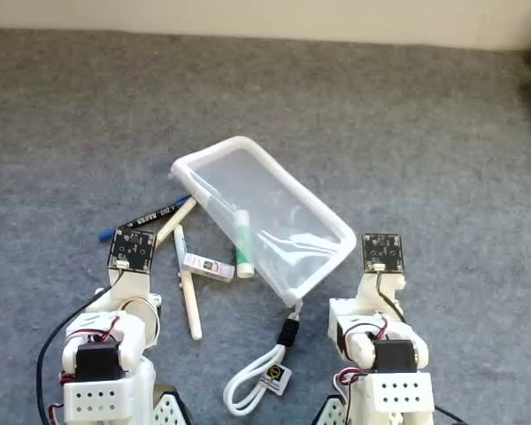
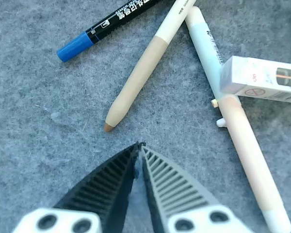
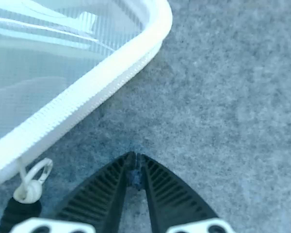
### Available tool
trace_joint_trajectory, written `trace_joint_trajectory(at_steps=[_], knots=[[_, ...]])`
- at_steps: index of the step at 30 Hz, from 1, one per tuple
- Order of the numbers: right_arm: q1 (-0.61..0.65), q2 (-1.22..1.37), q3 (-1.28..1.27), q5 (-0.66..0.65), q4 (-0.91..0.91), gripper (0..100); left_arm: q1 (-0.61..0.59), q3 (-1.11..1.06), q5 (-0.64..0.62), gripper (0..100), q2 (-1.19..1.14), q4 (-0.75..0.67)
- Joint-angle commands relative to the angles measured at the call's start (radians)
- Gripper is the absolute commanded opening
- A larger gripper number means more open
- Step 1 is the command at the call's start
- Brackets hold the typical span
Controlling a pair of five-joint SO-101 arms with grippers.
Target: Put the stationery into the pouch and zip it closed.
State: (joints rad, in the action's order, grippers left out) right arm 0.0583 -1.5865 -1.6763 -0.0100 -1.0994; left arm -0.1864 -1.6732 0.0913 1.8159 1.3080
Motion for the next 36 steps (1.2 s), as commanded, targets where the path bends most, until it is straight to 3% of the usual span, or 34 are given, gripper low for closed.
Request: trace_joint_trajectory(at_steps=[1,25,31,36], knots=[[-0.012,-0.016,-0.114,0.003,0.019,0.5,-0.004,-0.022,-0.008,1,-0.001,0.006],[-0.015,-0.016,-0.107,0.003,0.025,0.5,-0.004,-0.022,-0.008,1,-0.001,0.006],[-0.14,-0.013,0.068,0.009,0.01,0.5,-0.004,-0.022,-0.008,1,-0.001,0.006],[-0.142,-0.01,0.217,0.009,-0.159,0.5,-0.004,-0.022,-0.008,1,-0.001,0.006]])
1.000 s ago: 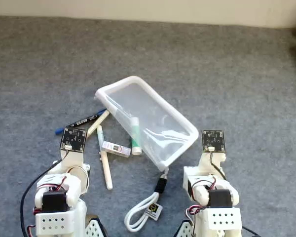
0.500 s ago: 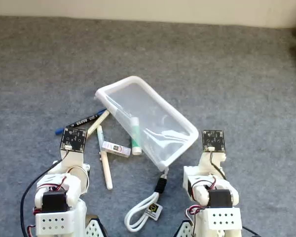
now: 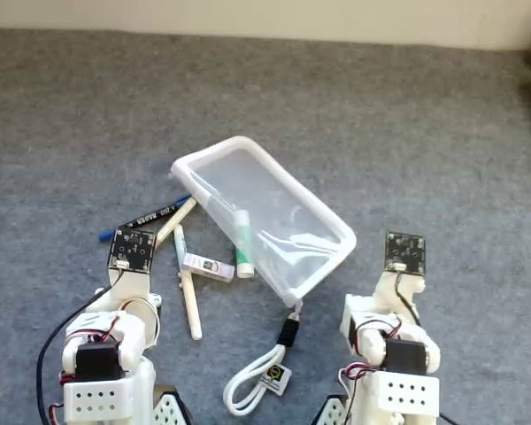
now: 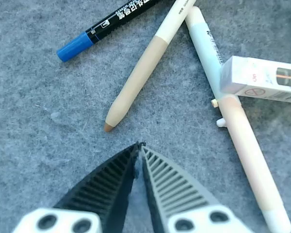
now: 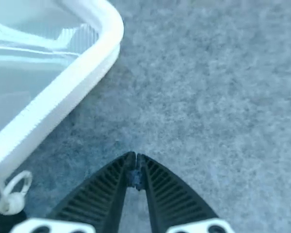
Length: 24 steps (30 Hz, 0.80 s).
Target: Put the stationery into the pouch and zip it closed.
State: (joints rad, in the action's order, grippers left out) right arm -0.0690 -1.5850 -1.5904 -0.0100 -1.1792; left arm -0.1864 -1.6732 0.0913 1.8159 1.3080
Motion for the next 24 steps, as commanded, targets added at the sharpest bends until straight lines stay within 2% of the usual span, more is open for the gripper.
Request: trace_joint_trajectory(at_steps=[1,5,10,13,24], knots=[[-0.015,-0.01,0.166,0.009,-0.105,0.5,-0.004,-0.022,-0.008,1,-0.001,0.006],[-0.015,-0.01,0.271,0.014,-0.185,0.5,-0.004,-0.022,-0.008,1,-0.001,0.006],[-0.001,-0.007,0.361,0.11,-0.223,0.5,-0.004,-0.022,-0.008,1,-0.001,0.006],[0.058,-0.007,0.403,0.117,-0.263,0.5,-0.004,-0.022,-0.008,1,-0.001,0.006],[0.143,-0.005,0.423,0.117,-0.26,0.5,-0.004,-0.022,-0.008,1,-0.001,0.006]])
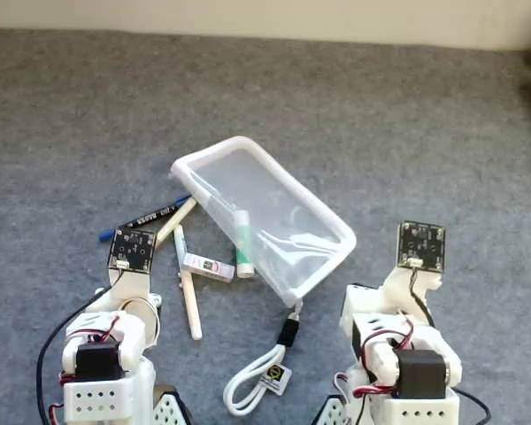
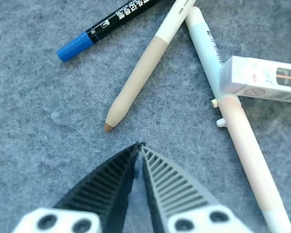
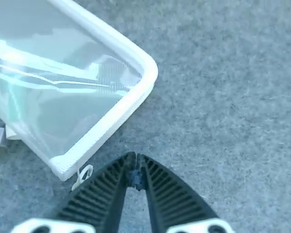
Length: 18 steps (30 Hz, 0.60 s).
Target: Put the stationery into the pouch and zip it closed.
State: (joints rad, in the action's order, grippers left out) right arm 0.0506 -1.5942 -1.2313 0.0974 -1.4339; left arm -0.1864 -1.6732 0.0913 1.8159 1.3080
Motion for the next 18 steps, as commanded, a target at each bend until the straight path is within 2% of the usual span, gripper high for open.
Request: trace_joint_trajectory(at_steps=[1,5,11,18], knots=[[0.028,0.004,0.064,0.009,-0.005,0.4,-0.004,-0.022,-0.008,1,-0.001,0.006],[0.028,0.077,0.114,0.009,-0.008,0.4,-0.004,-0.022,-0.008,1,-0.001,0.006],[0.03,0.414,0.312,0.083,-0.028,0.4,-0.004,-0.022,-0.008,1,-0.001,0.006],[0.136,0.642,0.383,0.144,-0.045,2.2,-0.004,-0.022,-0.008,1,-0.001,0.006]])
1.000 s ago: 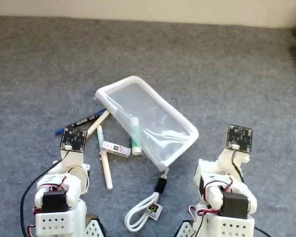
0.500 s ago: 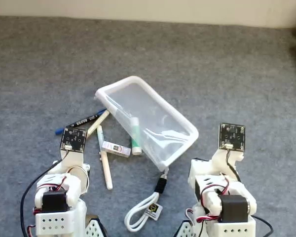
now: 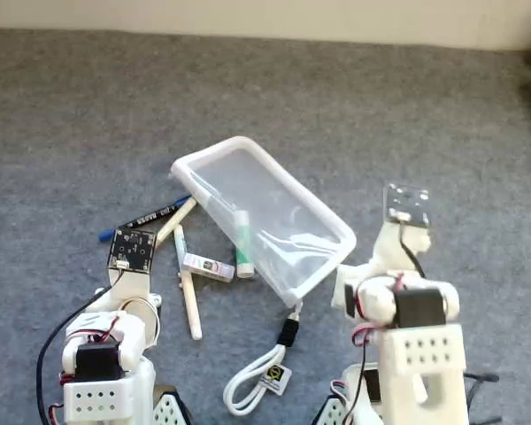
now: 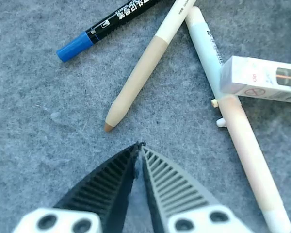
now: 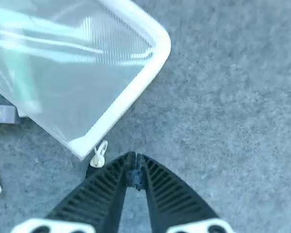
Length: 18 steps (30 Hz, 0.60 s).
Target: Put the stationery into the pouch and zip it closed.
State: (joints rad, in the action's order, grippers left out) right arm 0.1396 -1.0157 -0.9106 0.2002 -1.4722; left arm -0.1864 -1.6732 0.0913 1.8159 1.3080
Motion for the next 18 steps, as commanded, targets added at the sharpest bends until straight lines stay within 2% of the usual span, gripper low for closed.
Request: trace_joint_trajectory(at_steps=[1,5,11,18], knots=[[0.062,0.077,0.062,0.057,-0.008,4.6,-0.004,-0.022,-0.008,1,-0.001,0.006],[0.153,0.11,0.061,0.133,-0.013,17.9,-0.004,-0.022,-0.008,1,-0.001,0.006],[0.288,0.177,0.059,0.155,-0.004,17.3,-0.004,-0.022,-0.008,1,-0.001,0.006],[0.378,0.295,0.059,0.218,0.082,17.3,-0.004,-0.022,-0.008,1,-0.001,0.006]])
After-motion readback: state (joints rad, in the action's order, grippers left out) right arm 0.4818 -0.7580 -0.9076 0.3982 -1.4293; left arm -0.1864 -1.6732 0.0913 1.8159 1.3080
